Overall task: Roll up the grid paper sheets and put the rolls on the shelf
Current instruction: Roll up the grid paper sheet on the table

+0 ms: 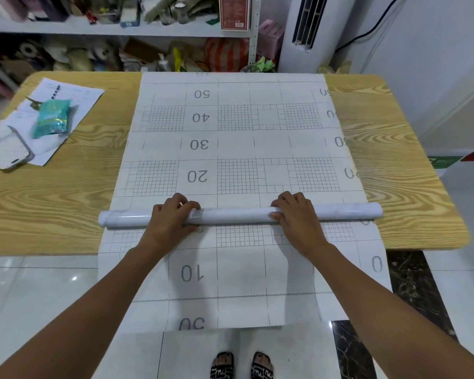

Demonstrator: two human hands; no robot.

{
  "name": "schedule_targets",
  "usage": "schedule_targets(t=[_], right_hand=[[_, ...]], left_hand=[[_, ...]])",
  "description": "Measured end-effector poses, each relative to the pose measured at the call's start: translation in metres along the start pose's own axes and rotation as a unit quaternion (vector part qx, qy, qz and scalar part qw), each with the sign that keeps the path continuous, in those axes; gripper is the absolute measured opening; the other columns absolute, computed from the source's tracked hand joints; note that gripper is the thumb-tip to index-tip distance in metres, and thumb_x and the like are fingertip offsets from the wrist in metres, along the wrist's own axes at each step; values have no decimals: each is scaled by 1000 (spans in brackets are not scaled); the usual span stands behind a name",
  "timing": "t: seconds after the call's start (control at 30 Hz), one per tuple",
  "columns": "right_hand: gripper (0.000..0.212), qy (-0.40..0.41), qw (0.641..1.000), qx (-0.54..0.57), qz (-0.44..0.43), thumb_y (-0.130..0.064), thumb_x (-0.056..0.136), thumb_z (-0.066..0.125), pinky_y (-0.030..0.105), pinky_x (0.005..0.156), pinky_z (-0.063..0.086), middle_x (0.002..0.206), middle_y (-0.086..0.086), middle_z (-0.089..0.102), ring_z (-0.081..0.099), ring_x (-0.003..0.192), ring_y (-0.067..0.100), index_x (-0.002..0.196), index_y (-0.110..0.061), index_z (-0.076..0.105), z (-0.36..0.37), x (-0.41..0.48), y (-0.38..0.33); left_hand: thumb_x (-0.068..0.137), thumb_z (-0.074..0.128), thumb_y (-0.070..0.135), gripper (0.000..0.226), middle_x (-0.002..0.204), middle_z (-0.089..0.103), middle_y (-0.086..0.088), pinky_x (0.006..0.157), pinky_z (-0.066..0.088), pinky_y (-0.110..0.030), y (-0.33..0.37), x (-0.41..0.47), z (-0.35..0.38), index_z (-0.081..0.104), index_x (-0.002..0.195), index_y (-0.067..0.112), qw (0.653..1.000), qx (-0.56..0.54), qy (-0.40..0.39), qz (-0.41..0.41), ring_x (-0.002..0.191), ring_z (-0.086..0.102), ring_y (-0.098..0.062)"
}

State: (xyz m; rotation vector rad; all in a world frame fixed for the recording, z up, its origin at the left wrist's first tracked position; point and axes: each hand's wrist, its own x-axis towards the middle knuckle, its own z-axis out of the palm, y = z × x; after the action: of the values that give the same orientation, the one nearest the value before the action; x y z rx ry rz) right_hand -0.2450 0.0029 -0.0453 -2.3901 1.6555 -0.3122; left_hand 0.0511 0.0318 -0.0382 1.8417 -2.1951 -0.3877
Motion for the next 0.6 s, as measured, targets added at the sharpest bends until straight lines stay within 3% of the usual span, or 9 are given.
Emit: schedule_targets(t=[0.17,0.27,0.33,0.43,0.6], right_hand=[[56,-28,1000,-2,-4,-47,87,18,32,78,35,108,0,56,45,94,23,105,-15,61,-5,1,1],[60,-52,998,20,-19,-60,82,29,31,79,35,109,-1,54,44,94,20,109,-17,62,-10,4,4],[58,-54,998,28,-36,-63,79,46,31,79,36,109,-2,53,46,94,19,113,-18,61,-12,6,5],[57,-39,997,61,-36,-49,72,72,30,76,36,110,-2,54,48,92,18,117,-17,56,-15,8,6],[44,-19,997,71,-30,-41,71,76,25,70,30,103,-4,52,48,83,14,102,-15,57,-14,8,10]], left_hand=[[71,76,14,35,91,57,-10,71,29,-34,1,4,-1,64,104,12,1000,-10,-2,3,88,48,-31],[70,76,11,41,91,61,-9,72,34,-36,0,6,-2,62,108,10,1000,-15,0,8,86,48,-32],[75,71,14,45,95,61,-6,78,33,-38,3,8,-3,55,117,12,999,-29,-7,-18,93,46,-29],[79,67,14,38,95,62,-8,80,34,-38,5,8,-5,55,114,9,999,-39,-11,-26,95,47,-29],[78,65,8,19,86,62,-12,73,32,-37,1,9,-3,60,96,5,999,-31,-13,-18,85,48,-32]])
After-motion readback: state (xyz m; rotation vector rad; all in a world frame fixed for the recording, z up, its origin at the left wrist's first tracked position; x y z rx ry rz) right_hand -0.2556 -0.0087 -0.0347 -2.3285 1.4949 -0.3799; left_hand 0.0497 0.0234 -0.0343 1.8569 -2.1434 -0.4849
